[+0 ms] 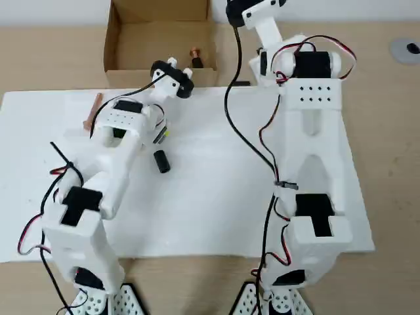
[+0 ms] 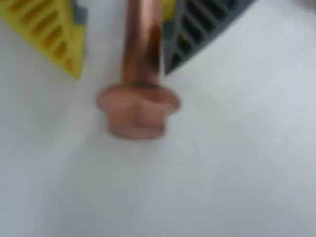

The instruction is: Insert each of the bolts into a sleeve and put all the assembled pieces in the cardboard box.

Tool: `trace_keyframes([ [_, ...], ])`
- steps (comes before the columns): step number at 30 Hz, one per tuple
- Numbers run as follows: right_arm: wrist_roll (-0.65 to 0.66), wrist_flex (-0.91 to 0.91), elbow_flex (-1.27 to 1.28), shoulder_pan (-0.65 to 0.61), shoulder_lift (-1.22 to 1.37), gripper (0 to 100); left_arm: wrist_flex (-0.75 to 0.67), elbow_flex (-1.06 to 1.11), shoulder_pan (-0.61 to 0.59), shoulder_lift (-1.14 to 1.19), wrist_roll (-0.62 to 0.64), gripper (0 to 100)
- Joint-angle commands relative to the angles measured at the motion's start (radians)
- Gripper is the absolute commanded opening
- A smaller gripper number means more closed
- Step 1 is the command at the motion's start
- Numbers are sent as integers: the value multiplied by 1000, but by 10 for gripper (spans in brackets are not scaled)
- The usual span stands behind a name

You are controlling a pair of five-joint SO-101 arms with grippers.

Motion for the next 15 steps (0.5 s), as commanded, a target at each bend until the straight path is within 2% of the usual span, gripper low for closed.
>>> trace_keyframes([
  [1, 3, 2, -62, 16, -61, 12, 64, -133, 15, 58, -15, 125],
  [15, 3, 3, -62, 16, -62, 12, 187, -198, 20, 119, -40, 116],
])
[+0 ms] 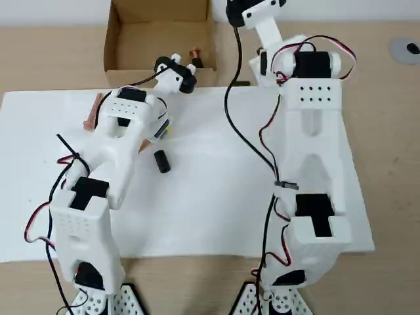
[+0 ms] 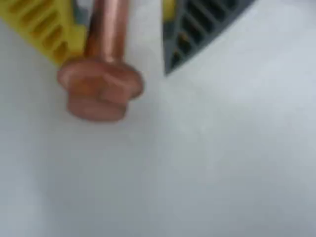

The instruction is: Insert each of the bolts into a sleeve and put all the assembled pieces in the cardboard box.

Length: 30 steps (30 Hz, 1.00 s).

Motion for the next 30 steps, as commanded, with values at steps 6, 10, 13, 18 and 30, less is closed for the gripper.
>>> trace_keyframes([
  [6, 3, 2, -61, 16, -62, 12, 86, -8, 31, 4, -72, 11],
  [10, 3, 2, -59, 15, -62, 12, 86, -8, 31, 4, -71, 11],
  [13, 3, 2, -59, 13, -62, 12, 86, -8, 28, 2, -66, 11],
  [18, 2, 2, -58, 10, -62, 12, 107, -121, -35, -36, 95, 10],
  [30, 3, 91, -62, -64, -82, 12, 684, -735, -183, -389, 344, 9],
])
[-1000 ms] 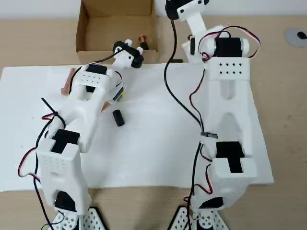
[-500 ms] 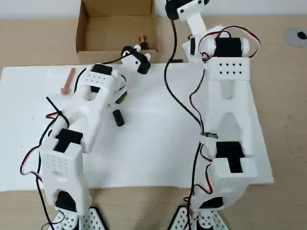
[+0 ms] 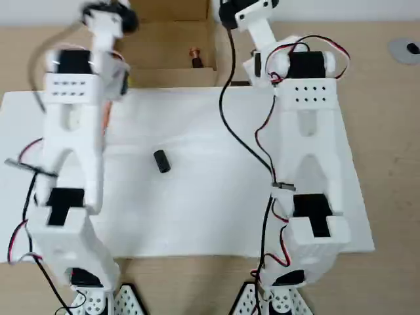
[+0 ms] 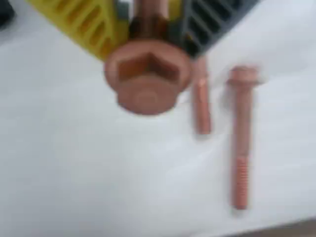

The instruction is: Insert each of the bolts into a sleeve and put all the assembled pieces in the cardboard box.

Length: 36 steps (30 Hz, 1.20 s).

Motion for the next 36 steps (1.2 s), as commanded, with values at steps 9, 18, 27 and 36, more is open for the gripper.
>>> trace_keyframes([
  [9, 9, 310, -53, -67, -403, 12, 189, -38, 52, -575, 212, 9],
  [18, 8, 451, 38, -159, -831, 12, 175, 542, 282, -1130, 269, 9],
  [27, 2, 423, 716, -257, -1323, 12, -31, 1178, 282, -1546, 270, 9],
  [36, 0, 203, 1164, -147, -1532, 12, -120, 1524, 282, -1871, 267, 9],
])
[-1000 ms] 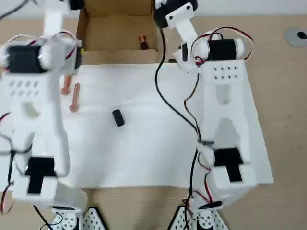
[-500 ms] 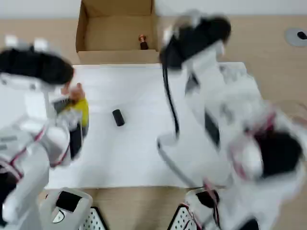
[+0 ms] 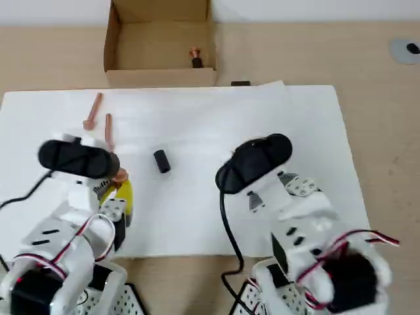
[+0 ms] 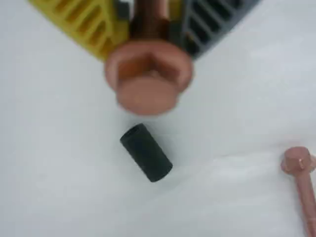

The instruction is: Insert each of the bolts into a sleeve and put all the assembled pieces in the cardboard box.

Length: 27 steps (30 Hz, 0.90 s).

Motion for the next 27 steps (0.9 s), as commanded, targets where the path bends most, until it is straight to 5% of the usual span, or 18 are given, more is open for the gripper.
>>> trace_keyframes([
  [1, -11, -152, 159, 21, -81, 12, -32, 64, 9, -97, 5, 9],
  [5, -132, -417, 430, 18, -214, 12, -40, 101, 9, -170, 5, 9],
  [14, -133, -950, 1026, -188, -659, 12, -69, 114, 11, -182, 3, 8],
  [20, -140, -1204, 1110, -315, -610, 12, -275, 184, 8, -186, 8, 7],
  [27, -140, -1247, 1110, -387, -602, 10, -614, 203, -23, -186, 57, 6],
])
